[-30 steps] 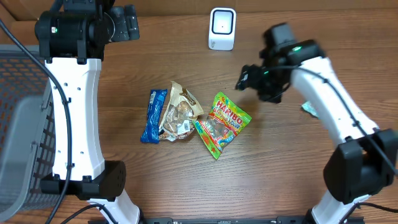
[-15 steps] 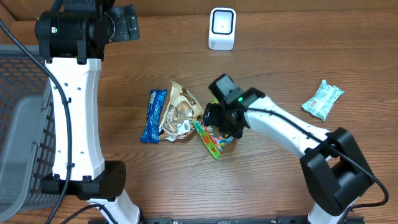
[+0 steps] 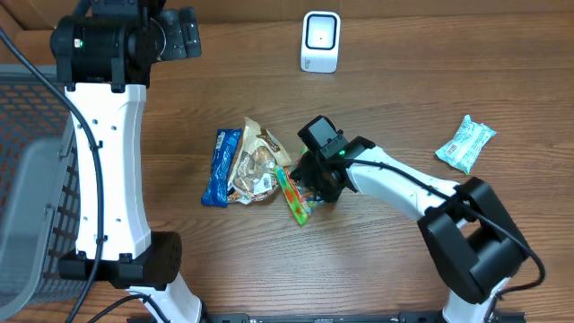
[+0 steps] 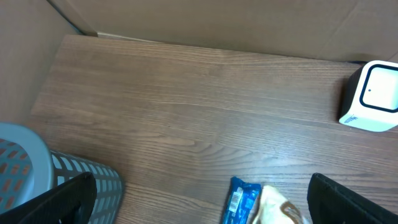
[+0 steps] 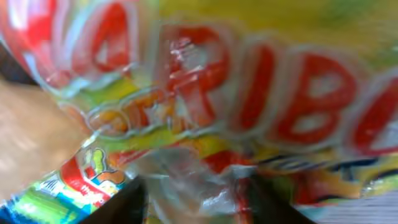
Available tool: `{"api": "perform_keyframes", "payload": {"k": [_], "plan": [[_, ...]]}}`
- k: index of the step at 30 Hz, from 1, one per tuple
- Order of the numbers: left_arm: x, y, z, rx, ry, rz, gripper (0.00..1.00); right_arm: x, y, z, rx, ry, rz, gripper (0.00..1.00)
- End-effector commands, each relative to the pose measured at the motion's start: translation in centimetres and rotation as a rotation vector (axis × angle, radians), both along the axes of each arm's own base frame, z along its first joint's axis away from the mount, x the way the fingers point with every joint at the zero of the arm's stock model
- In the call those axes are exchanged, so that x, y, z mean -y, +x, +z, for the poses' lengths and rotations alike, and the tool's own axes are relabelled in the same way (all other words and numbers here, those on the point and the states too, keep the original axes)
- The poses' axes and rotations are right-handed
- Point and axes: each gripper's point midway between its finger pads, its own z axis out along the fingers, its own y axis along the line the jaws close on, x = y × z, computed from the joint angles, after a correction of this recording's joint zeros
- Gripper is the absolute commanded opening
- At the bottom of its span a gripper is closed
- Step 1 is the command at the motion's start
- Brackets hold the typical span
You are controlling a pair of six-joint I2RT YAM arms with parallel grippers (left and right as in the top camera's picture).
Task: Scan the item barcode
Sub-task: 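Reach the right gripper to the Haribo bag and grasp it, then lift the Haribo bag with the right gripper toward the white scanner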
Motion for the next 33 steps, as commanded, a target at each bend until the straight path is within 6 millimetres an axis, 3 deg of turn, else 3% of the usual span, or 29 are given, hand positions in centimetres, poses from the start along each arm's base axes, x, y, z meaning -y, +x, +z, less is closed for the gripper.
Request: {"api": "perform_keyframes", "payload": {"k": [1, 4, 5, 11, 15, 20, 26, 31, 33], "plan": [[-0.1, 0.1, 0.0, 0.003, 0.005, 0.011, 1.00, 0.2, -1.2, -2.8, -0.095, 0.002, 0.001, 0.29], [-0.1, 0.1, 0.0, 0.003, 0.005, 0.011, 1.00, 0.1, -1.0, -2.5, -0.098, 0.024, 0.021, 0.06], [-0.1, 0.1, 0.0, 0.003, 0.005, 0.011, 1.00, 0.0, -1.0, -2.3, -0.099, 0.035, 0.034, 0.04], [-0.1, 0.1, 0.0, 0.003, 0.005, 0.011, 1.00, -0.6, 0.3, 0.2, -0.039, 0.154, 0.208, 0.04], [-0.1, 0.1, 0.0, 0.003, 0.005, 0.011, 1.00, 0.8, 1.0, 2.8, -0.003, 0.234, 0.291, 0.04], [-0.1, 0.1, 0.0, 0.003, 0.005, 0.011, 1.00, 0.6, 1.9, 7.7, 0.003, 0.558, 0.331, 0.04], [-0.1, 0.1, 0.0, 0.003, 0.005, 0.011, 1.00, 2.2, 4.0, 15.9, 0.057, 1.031, 0.384, 0.04], [-0.1, 0.1, 0.0, 0.003, 0.005, 0.011, 1.00, 4.8, 5.2, 20.4, 0.101, 1.212, 0.457, 0.04], [-0.1, 0.1, 0.0, 0.003, 0.005, 0.011, 1.00, 5.2, 5.7, 21.1, 0.113, 1.208, 0.449, 0.04]]}}
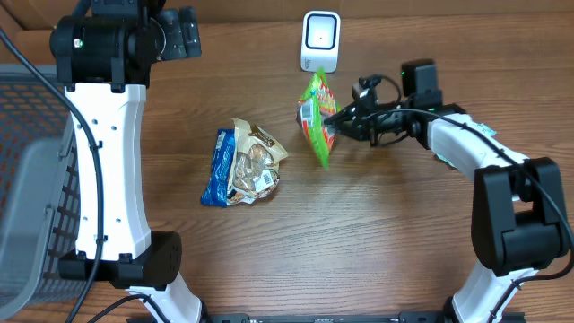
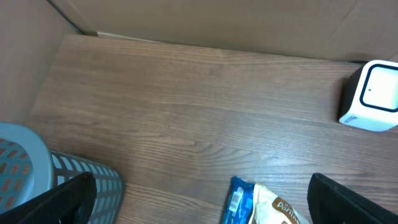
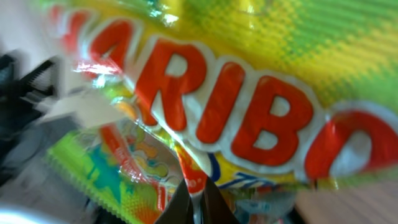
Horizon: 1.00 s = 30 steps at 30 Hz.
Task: Scan the item barcode
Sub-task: 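Lift the Haribo bag with the right gripper toward the white scanner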
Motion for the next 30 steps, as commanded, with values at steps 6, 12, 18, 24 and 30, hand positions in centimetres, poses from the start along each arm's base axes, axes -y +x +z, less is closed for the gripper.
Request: {"api": "perform_keyframes", "payload": {"k": [6, 12, 18, 24, 30], "plan": [[-0.1, 0.1, 0.0, 0.004, 0.005, 0.011, 1.00, 1.8, -0.1, 9.2, 0.066, 0.128, 0.097, 0.04], [-0.1, 0.1, 0.0, 0.004, 0.005, 0.011, 1.00, 2.6, -0.5, 14.2, 0.233, 0.132, 0.073, 0.04], [-0.1, 0.1, 0.0, 0.004, 0.005, 0.011, 1.00, 4.0, -0.9, 15.5, 0.280, 0.122, 0.051, 0.04], [-0.1, 0.1, 0.0, 0.004, 0.005, 0.011, 0.99, 4.3, -0.7, 15.6, 0.320, 0.128, 0.038, 0.04], [-0.1, 0.1, 0.0, 0.004, 0.005, 0.011, 1.00, 4.2, 0.1, 15.5, 0.420, 0.148, 0.019, 0.04]]}}
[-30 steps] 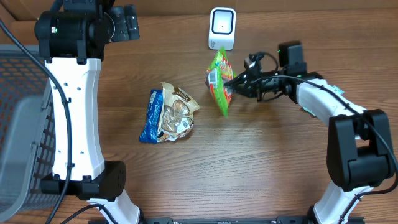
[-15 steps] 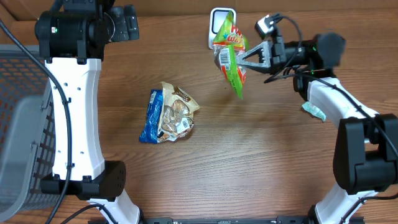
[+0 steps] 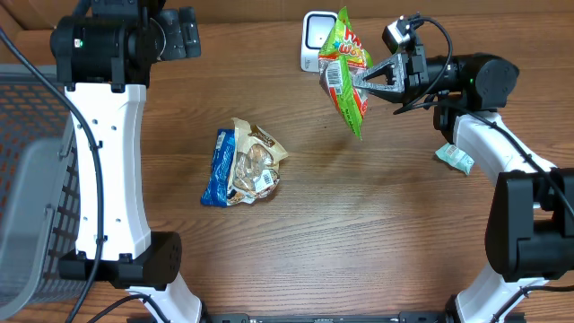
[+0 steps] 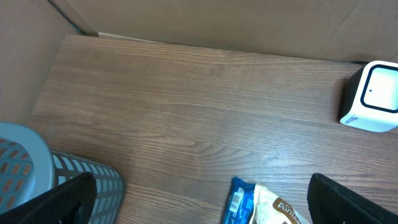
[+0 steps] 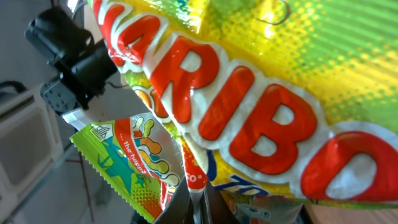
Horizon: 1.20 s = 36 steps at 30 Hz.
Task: Scan the item barcode
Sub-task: 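Lift the Haribo bag with the right gripper toward the white scanner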
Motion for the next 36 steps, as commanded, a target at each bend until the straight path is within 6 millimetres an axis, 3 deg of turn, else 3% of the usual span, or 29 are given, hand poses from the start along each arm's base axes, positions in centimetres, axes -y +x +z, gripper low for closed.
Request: {"api": "perform_keyframes", "payload": {"k": [1, 3, 5, 10, 14, 19, 23, 29, 36], "plan": [[-0.1, 0.1, 0.0, 0.003, 0.003, 0.009, 1.00, 0.1, 0.0, 1.3, 0.092, 0.005, -0.006, 0.04], [-0.1, 0.1, 0.0, 0.003, 0.003, 0.009, 1.00, -0.2, 0.6, 0.5, 0.084, 0.005, -0.008, 0.04], [-0.1, 0.1, 0.0, 0.003, 0.003, 0.009, 1.00, -0.8, 1.7, -1.6, 0.032, 0.002, -0.031, 0.04], [-0.1, 0.1, 0.0, 0.003, 0.003, 0.009, 1.00, -0.9, 4.5, -8.1, -0.081, -0.115, -0.221, 0.04], [-0.1, 0.1, 0.0, 0.003, 0.003, 0.009, 1.00, 1.1, 6.1, -14.7, -0.122, -0.377, -0.422, 0.04], [-0.1, 0.1, 0.0, 0.003, 0.003, 0.009, 1.00, 4.3, 6.5, -18.2, -0.099, -0.677, -0.525, 0.04], [-0.1, 0.1, 0.0, 0.003, 0.003, 0.009, 1.00, 6.8, 8.0, -17.2, -0.011, -0.927, -0.611, 0.04], [-0.1, 0.1, 0.0, 0.003, 0.003, 0.009, 1.00, 8.8, 11.3, -12.3, 0.219, -1.230, -0.836, 0.04], [-0.1, 0.1, 0.0, 0.003, 0.003, 0.009, 1.00, 6.4, 14.4, -7.3, 0.653, -1.473, -1.029, 0.04]]}}
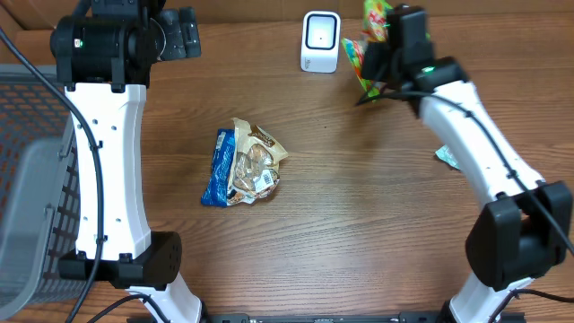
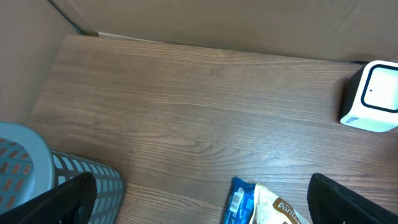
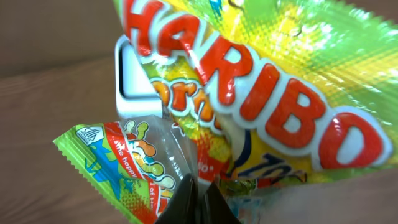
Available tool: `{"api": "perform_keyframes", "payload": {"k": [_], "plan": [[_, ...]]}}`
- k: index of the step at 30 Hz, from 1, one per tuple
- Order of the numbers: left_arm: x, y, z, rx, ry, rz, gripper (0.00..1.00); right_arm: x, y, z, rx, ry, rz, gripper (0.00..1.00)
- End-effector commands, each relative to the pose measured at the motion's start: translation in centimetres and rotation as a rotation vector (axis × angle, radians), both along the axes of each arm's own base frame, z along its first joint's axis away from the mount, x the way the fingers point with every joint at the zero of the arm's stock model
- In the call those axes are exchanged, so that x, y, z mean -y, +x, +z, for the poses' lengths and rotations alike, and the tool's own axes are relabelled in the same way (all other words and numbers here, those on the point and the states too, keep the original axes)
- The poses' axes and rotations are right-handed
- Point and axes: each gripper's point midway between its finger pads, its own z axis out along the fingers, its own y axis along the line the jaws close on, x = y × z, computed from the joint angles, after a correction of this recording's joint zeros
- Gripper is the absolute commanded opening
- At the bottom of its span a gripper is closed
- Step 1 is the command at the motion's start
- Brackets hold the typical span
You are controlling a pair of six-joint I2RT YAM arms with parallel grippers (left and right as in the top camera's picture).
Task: Scan the item barcode
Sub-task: 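Lift the Haribo bag with the right gripper toward the white scanner, then hold the Haribo bag in front of the scanner, turning it with the right gripper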
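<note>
My right gripper (image 3: pixel 198 186) is shut on a green and yellow Haribo candy bag (image 3: pixel 249 106), held in the air just right of the white barcode scanner (image 1: pixel 320 41) at the table's far edge. In the right wrist view the scanner (image 3: pixel 134 78) shows directly behind the bag. From overhead the bag (image 1: pixel 371 45) sits beside the right gripper (image 1: pixel 392 56). My left gripper (image 2: pixel 199 202) hangs high above the far left of the table, open and holding nothing.
A blue snack bar (image 1: pixel 218 167) and a tan Panini packet (image 1: pixel 254 170) lie together mid-table. A pale green packet (image 1: pixel 447 158) peeks out under the right arm. A grey mesh basket (image 1: pixel 31 179) stands at the left edge.
My right gripper has moved with the Haribo bag from in front of the scanner to just right of it, and the wrist has turned so the bag now faces the scanner.
My right gripper was down on the Haribo bag beside the two packets mid-table. Then it held the bag lifted, nearer the scanner. Then the bag hung in front of the scanner, and now it is close against the scanner's right. The left arm stayed still.
</note>
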Motion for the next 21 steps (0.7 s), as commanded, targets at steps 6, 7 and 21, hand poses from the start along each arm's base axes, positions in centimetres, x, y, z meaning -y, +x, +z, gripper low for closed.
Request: {"api": "perform_keyframes", "payload": {"k": [6, 7, 21], "plan": [[-0.1, 0.1, 0.0, 0.002, 0.003, 0.009, 1.00, -1.6, 4.0, 5.3, 0.353, -0.434, -0.067, 0.04], [-0.1, 0.1, 0.0, 0.002, 0.003, 0.009, 1.00, -1.8, 4.5, 5.3, 0.376, -0.439, -0.064, 0.04], [-0.1, 0.1, 0.0, 0.002, 0.003, 0.009, 1.00, -0.7, 6.7, 3.0, 0.426, -0.613, -0.165, 0.04]]}}
